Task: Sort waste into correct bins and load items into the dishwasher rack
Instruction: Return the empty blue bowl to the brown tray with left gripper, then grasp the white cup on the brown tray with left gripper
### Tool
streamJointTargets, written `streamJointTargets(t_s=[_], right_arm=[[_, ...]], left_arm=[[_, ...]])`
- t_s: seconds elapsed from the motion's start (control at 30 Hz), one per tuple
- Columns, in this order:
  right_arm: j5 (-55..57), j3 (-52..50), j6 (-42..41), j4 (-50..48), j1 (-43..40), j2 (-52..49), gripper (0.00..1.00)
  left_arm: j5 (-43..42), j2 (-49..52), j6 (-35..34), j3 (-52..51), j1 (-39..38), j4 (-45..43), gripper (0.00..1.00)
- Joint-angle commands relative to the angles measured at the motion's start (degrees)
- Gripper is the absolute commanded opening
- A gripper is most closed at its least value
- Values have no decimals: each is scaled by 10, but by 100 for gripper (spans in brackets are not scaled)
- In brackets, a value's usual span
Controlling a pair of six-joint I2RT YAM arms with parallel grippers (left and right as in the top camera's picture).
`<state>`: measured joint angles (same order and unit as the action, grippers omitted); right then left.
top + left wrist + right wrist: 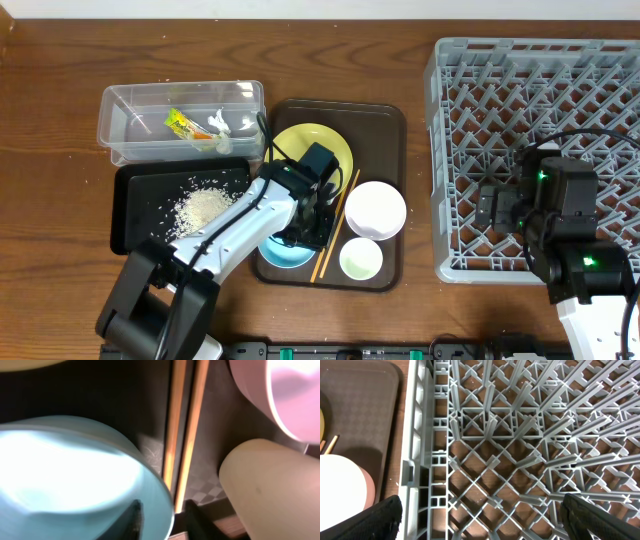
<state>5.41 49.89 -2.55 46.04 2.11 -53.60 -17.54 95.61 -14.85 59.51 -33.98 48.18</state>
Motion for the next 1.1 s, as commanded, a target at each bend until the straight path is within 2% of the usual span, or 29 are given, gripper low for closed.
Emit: streamJointTargets(t_s=[0.0,0.23,0.4,0.57,0.7,1.07], right_arm=[[3,12,-2,1,11,2,99],[3,12,-2,3,11,2,99],[3,12,-2,3,11,2,99],[3,12,-2,4,11,2,99],[3,12,-2,10,11,2,99],[3,12,-2,11,11,2,99]], left_arm=[[7,1,0,4,-1,3,39],[45,-30,17,70,5,50,48],[63,-76,34,105,5,30,61],[54,-82,20,104,4,5,61],[-10,-82,16,91,-7,27,60],[-11,-76,-7,-2,-65,16,60]])
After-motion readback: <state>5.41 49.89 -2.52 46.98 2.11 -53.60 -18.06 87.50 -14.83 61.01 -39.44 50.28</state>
